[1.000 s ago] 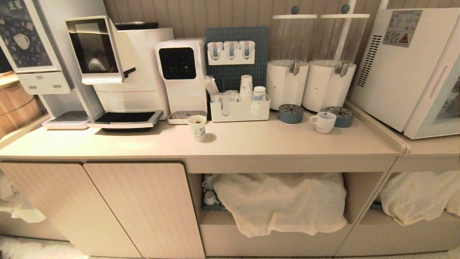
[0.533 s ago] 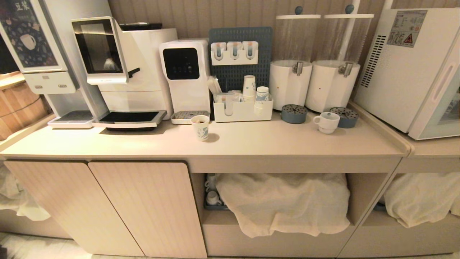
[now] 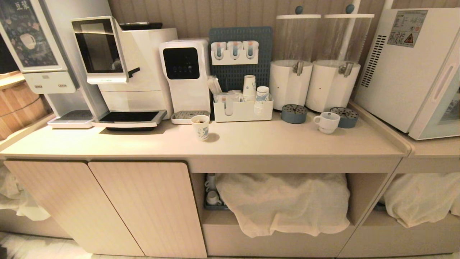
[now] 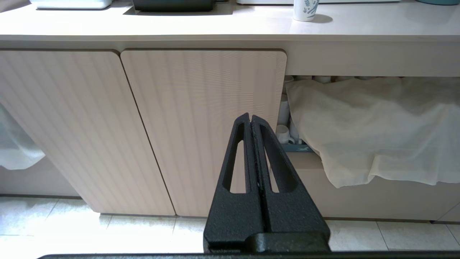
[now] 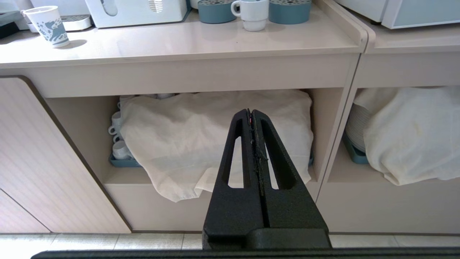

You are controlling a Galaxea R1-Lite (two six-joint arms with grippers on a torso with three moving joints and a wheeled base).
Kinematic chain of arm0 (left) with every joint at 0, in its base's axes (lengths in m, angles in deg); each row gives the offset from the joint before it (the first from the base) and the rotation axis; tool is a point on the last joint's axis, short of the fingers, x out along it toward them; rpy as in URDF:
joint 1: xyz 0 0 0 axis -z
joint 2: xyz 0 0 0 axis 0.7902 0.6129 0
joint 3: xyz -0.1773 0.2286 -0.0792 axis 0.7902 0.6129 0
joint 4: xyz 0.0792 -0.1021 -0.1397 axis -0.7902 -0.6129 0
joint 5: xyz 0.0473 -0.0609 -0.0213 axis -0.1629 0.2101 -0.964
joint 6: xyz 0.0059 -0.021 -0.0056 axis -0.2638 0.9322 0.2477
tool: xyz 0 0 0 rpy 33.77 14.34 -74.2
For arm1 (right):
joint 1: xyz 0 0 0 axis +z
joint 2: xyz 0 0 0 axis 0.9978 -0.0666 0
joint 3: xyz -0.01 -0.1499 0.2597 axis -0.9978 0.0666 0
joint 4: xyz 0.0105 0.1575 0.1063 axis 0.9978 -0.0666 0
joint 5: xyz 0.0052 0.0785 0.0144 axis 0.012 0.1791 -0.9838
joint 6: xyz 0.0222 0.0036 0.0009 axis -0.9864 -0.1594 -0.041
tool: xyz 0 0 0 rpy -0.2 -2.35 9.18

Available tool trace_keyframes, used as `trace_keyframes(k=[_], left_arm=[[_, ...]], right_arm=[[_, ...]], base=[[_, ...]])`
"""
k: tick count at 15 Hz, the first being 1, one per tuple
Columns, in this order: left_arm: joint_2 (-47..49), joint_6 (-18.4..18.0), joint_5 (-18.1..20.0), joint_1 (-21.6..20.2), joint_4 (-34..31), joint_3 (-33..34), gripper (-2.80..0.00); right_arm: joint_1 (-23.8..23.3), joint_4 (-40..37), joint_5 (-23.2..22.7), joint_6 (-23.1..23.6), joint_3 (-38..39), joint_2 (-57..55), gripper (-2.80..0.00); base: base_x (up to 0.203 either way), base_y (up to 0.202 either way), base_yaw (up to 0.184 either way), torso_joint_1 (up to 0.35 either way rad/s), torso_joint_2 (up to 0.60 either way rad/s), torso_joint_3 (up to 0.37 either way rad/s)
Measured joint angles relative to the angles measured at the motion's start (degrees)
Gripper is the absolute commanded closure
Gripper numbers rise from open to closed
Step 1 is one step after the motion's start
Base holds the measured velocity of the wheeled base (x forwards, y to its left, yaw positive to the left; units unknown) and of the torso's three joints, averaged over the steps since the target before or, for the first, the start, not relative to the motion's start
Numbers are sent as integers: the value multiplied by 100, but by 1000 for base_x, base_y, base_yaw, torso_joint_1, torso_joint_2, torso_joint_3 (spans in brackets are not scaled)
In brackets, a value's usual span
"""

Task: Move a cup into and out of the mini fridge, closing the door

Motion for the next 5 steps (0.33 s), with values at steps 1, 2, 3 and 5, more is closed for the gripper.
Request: trace_keyframes(k=[1, 2, 3, 5], left_arm=[[0, -1, 0, -5, 0, 0, 0], [0, -12, 4, -7, 2, 0, 0], [0, -21, 6, -2, 0, 0, 0], [0, -27, 9, 0, 0, 0, 0]], right_arm=[[-1, -9, 5, 2, 0, 0, 0], [-1, -5, 1, 2, 0, 0, 0], [-6, -2, 0, 4, 0, 0, 0], [-6, -1, 0, 5, 0, 2, 0]], base=[[0, 0, 0, 0, 0, 0], [0, 0, 0, 0, 0, 0], [0, 0, 0, 0, 0, 0], [0, 0, 0, 0, 0, 0]])
